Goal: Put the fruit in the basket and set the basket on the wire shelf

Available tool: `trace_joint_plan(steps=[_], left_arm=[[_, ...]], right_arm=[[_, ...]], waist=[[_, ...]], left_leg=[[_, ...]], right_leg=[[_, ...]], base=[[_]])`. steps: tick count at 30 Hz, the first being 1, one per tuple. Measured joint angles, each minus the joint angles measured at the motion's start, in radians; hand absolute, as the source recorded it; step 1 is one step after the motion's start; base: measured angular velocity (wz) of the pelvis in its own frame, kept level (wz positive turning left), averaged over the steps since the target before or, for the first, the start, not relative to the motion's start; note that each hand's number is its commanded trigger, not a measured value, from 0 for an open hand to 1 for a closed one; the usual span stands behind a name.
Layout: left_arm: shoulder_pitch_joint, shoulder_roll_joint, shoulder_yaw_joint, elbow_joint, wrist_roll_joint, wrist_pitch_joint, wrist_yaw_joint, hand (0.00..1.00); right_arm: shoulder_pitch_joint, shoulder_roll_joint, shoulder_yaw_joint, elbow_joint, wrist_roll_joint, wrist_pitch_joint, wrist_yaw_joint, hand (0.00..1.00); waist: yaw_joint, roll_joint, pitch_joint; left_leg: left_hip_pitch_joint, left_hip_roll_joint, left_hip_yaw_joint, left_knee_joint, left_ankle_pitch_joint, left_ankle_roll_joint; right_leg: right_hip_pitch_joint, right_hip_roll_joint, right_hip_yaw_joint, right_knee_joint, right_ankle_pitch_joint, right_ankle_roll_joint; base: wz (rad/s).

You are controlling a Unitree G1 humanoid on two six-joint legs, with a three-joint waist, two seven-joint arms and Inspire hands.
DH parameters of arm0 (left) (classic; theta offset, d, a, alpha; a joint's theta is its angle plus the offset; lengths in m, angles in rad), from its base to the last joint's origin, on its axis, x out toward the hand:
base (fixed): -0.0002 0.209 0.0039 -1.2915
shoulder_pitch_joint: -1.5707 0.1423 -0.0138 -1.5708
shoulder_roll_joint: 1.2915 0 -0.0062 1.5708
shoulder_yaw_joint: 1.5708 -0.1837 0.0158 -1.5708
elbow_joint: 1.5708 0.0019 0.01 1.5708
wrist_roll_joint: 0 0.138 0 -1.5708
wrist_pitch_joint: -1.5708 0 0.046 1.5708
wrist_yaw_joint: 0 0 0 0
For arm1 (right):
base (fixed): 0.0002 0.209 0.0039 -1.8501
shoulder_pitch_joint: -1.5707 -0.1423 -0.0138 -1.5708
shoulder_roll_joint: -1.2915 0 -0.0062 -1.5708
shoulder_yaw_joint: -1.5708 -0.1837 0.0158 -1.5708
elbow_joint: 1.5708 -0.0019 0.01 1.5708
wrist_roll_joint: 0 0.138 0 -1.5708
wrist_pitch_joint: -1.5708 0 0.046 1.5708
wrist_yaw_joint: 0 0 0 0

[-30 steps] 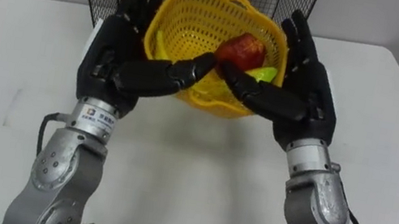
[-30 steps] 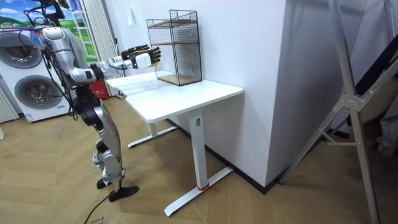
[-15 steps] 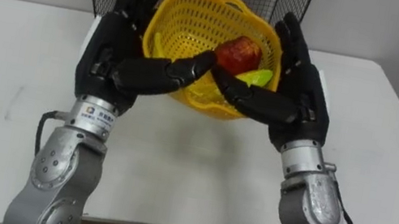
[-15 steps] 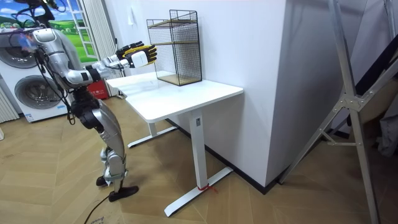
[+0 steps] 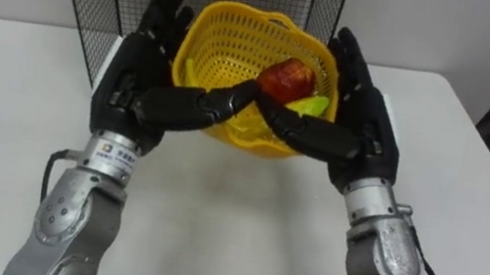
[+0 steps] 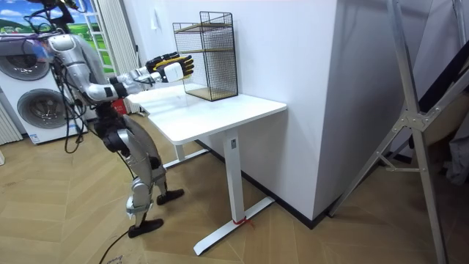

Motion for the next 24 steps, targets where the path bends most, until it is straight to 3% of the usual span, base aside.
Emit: trace_joint_plan(steps=[1, 7, 9, 10, 12, 14, 15, 17, 19, 20, 21, 24], left_arm=[[0.000, 0.000, 0.008, -0.004, 0.000, 0.000, -0.015, 0.00], [0.022, 0.007, 0.015, -0.053, 0.001, -0.009, -0.054, 0.00], [0.039, 0.009, 0.017, -0.069, 0.000, -0.012, -0.062, 0.00], [0.040, 0.009, 0.017, -0.069, 0.002, -0.013, -0.063, 0.00], [0.039, 0.009, 0.019, -0.070, 0.025, -0.015, -0.063, 0.00], [0.035, 0.017, 0.020, -0.071, 0.029, -0.028, -0.066, 0.00], [0.035, 0.024, 0.014, -0.068, 0.029, -0.030, -0.060, 0.00], [0.036, 0.024, 0.019, -0.066, 0.018, -0.029, -0.037, 0.00], [0.036, 0.027, 0.020, -0.056, 0.018, -0.030, -0.033, 0.00], [0.037, 0.027, 0.021, -0.029, 0.018, -0.032, -0.034, 0.00], [0.037, 0.023, 0.017, -0.013, 0.019, -0.032, -0.034, 0.00], [0.037, 0.027, 0.011, 0.007, 0.019, -0.032, -0.037, 0.00]], right_arm=[[0.001, 0.000, -0.003, -0.001, -0.008, 0.000, 0.011, 0.00], [0.002, -0.009, -0.017, -0.057, -0.017, -0.003, 0.021, 0.00], [0.003, -0.012, -0.018, -0.073, -0.016, -0.003, 0.022, 0.00], [0.003, -0.012, -0.018, -0.075, -0.020, -0.004, 0.022, 0.00], [0.002, -0.011, -0.024, -0.075, -0.056, -0.004, 0.024, 0.00], [0.002, -0.003, -0.040, -0.074, -0.048, -0.005, 0.027, 0.00], [0.003, -0.001, -0.029, -0.074, -0.040, -0.005, 0.027, 0.00], [0.011, -0.004, -0.015, -0.074, -0.023, -0.005, 0.037, 0.00], [0.030, -0.004, -0.010, -0.073, -0.023, -0.005, 0.045, 0.00], [0.043, -0.005, -0.009, -0.059, -0.023, -0.006, 0.051, 0.00], [0.047, -0.006, -0.007, -0.046, -0.026, -0.006, 0.051, 0.00], [0.048, -0.011, -0.003, 0.012, -0.022, 0.000, 0.058, 0.00]], waist=[[0.001, -0.003, 0.0001], [0.003, -0.012, -0.0025], [0.004, -0.018, -0.0019], [0.005, -0.019, -0.0001], [0.001, -0.039, 0.0125], [-0.001, -0.051, 0.0278], [0.002, -0.053, 0.0339], [-0.002, -0.036, 0.0357], [-0.008, -0.025, 0.0280], [-0.022, -0.007, 0.0134], [-0.025, 0.006, 0.0041], [-0.027, 0.015, 0.0009]], left_leg=[[0.001, -0.007, 0.001, 0.021, 0.001, 0.010], [0.019, -0.084, 0.030, 0.086, -0.100, 0.055], [0.022, -0.112, 0.041, 0.106, -0.141, 0.072], [0.025, -0.127, 0.047, 0.129, -0.164, 0.085], [0.059, -0.160, 0.057, 0.147, -0.201, 0.106], [0.058, -0.154, 0.048, 0.143, -0.207, 0.109], [0.048, -0.139, 0.031, 0.144, -0.207, 0.106], [0.036, -0.117, 0.014, 0.142, -0.203, 0.098], [0.041, -0.118, 0.012, 0.145, -0.202, 0.095], [0.046, -0.120, -0.005, 0.147, -0.202, 0.092], [0.053, -0.118, -0.014, 0.139, -0.198, 0.087], [0.107, -0.102, -0.023, 0.063, -0.161, 0.072]], right_leg=[[0.012, -0.005, 0.008, 0.000, -0.013, 0.005], [0.061, -0.091, 0.013, 0.007, -0.084, 0.054], [0.052, -0.126, 0.011, 0.073, -0.113, 0.084], [0.029, -0.154, -0.011, 0.177, -0.119, 0.098], [-0.040, -0.208, -0.016, 0.385, -0.080, 0.135], [-0.085, -0.210, -0.034, 0.443, -0.028, 0.149], [-0.110, -0.195, -0.046, 0.453, -0.023, 0.149], [-0.144, -0.171, -0.060, 0.374, -0.057, 0.140], [-0.151, -0.164, -0.056, 0.186, -0.046, 0.140], [-0.132, -0.163, -0.065, 0.132, -0.017, 0.114], [-0.116, -0.156, -0.073, 0.106, -0.008, 0.113], [-0.050, -0.129, -0.090, 0.002, 0.032, 0.113]], base=[[-0.08], [0.04], [0.04], [0.12], [0.12], [0.08], [0.00], [0.02], [0.17], [0.29], [0.26], [0.01]])
